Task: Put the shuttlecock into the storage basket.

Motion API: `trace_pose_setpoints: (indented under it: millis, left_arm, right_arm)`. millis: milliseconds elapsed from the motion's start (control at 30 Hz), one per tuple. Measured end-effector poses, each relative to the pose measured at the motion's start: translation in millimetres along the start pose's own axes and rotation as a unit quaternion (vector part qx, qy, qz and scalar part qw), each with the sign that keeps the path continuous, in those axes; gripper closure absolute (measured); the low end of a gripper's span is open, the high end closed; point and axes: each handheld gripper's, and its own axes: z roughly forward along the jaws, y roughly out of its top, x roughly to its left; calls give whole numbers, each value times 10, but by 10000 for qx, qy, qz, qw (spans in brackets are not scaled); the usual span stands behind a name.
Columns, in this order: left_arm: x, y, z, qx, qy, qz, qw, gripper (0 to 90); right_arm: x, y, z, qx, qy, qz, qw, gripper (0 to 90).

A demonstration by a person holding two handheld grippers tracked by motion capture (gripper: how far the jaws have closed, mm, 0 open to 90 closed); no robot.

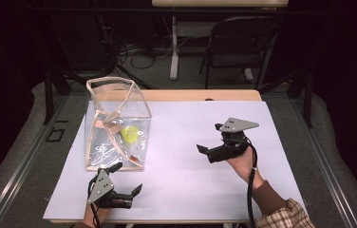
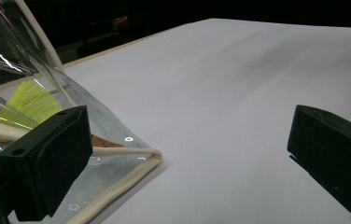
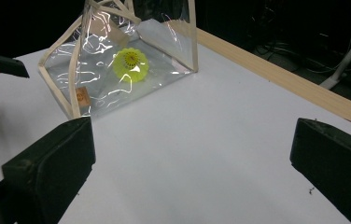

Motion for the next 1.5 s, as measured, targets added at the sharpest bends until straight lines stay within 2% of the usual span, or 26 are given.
trace_pose_setpoints:
  millis: [700,1300,1500]
  left_arm:
    - [0,-2,4,7,5,0,10000,0]
    - [0,-4,8,15,11,2,10000,0]
    - [0,-5,9,14,12,-3,10000,0]
  right_arm:
    - [41,-599,-424,-271,-306,18,9992,0]
    - [103,-975,-566,-446,-369,-144,9982,0]
    - [151,-1049,-586,-455,-378,-322,9977,0]
